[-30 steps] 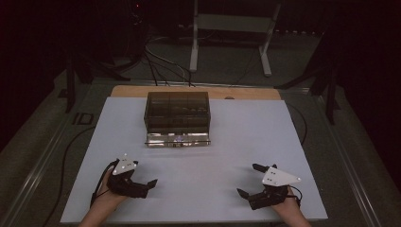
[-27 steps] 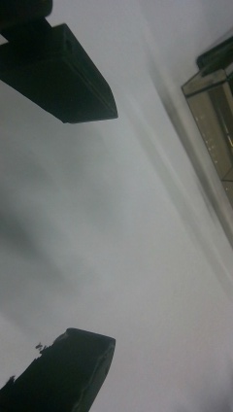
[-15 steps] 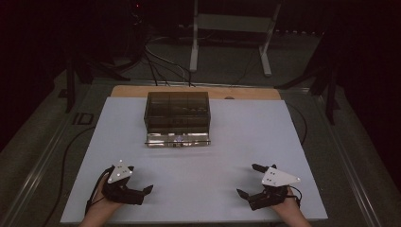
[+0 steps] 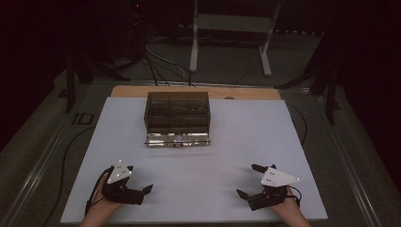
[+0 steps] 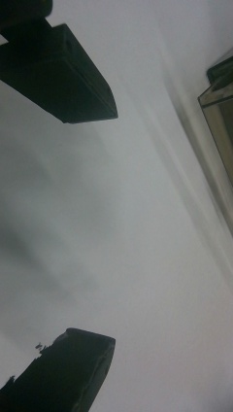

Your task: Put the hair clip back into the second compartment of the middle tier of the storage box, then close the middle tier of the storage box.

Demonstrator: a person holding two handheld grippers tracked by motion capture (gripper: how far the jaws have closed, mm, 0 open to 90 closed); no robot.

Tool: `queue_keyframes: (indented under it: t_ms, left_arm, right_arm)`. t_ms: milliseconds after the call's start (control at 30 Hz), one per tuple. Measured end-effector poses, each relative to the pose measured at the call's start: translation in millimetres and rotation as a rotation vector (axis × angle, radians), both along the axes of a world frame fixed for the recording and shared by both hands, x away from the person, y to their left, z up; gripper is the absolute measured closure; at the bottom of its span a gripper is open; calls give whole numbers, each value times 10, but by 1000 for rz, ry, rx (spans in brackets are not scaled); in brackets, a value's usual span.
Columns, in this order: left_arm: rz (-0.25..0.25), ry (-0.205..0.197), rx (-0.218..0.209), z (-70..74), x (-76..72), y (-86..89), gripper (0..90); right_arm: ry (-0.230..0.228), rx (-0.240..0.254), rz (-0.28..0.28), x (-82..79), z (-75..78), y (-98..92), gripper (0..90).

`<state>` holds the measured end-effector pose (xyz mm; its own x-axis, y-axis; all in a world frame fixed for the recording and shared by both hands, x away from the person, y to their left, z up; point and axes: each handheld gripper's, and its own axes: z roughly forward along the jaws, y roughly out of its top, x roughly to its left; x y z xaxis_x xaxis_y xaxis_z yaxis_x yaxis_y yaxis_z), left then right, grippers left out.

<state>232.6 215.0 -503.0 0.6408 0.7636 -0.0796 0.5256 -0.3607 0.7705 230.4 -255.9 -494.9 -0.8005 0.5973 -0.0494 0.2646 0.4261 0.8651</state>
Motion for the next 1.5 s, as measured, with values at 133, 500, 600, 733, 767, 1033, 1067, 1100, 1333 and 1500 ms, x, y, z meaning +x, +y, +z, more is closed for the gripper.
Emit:
queue_keyframes:
  t_ms: [133, 500, 600, 733, 767, 1033, 1067, 1100, 1333, 1500]
  left_arm:
    - [-4, 6, 4, -9, 8, -2, 1]
    - [-32, 24, 10, 13, 2, -34, 1]
    - [-40, 33, 8, 35, -4, -48, 0]
    - [-41, 34, -6, 81, 0, -68, 0]
    - [-43, 33, -9, 90, 0, -75, 0]
    - [-68, 38, -6, 161, 9, -137, 0]
    - [-60, 34, -9, 172, 9, -145, 0]
    - [-60, 32, -12, 186, 13, -148, 0]
    - [-64, 12, -5, 265, 40, -190, 0]
    - [-67, 15, 7, 295, 58, -218, 0]
  right_arm:
    - [0, -2, 0, -2, -3, 0, 4]
    - [0, 0, -5, -4, -1, -10, 4]
    - [0, -1, -4, -6, -1, -7, 4]
    - [1, 1, -7, -5, -1, -9, 3]
    - [1, 0, -8, -3, -2, -11, 4]
    - [3, 0, -12, -1, -5, -9, 4]
    - [3, 0, -12, 0, -5, -8, 3]
    - [3, 0, -12, 0, -5, -8, 4]
    - [4, 1, -16, -2, -4, -13, 4]
    - [3, 0, -15, 0, -5, -11, 4]
